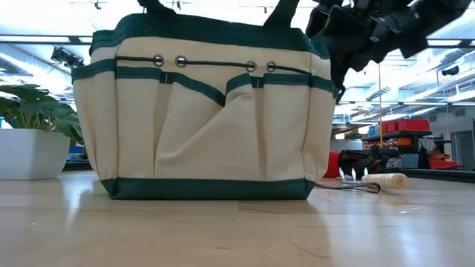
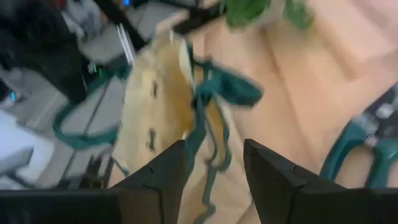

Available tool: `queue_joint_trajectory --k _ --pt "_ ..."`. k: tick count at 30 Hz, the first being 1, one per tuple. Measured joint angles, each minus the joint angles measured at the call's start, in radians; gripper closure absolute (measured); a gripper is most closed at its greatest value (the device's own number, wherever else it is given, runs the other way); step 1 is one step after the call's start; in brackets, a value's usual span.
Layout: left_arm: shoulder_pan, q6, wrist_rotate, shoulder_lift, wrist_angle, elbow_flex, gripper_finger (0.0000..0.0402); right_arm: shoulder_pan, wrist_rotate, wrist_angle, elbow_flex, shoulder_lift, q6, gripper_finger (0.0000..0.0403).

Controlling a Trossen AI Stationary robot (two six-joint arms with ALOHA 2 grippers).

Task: Pick & Place Garden tools in Gardening bag
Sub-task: Open the gardening bag on the table

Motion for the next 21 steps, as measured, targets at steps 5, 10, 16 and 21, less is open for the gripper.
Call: queue_joint_trajectory --k 5,10,16,21 --pt "0.000 -0.001 0.002 0.000 0.000 0.000 0.0394 -0.001 -0.036 -0.140 0.118 0.045 -0.067 0.0238" --pt "-0.004 0.000 0.006 0.000 -0.001 0.000 0.0397 -0.001 -0.011 -0.280 0.216 0.043 -0.146 0.0238" --pt "-0.005 -0.007 0.007 0.000 -0.001 0.000 0.0393 0.009 0.029 -0.419 0.338 0.046 -0.216 0.0238" --pt "-0.005 -0.007 0.007 0.000 0.000 0.000 0.0397 0.031 0.086 -0.527 0.421 0.066 -0.294 0.0238"
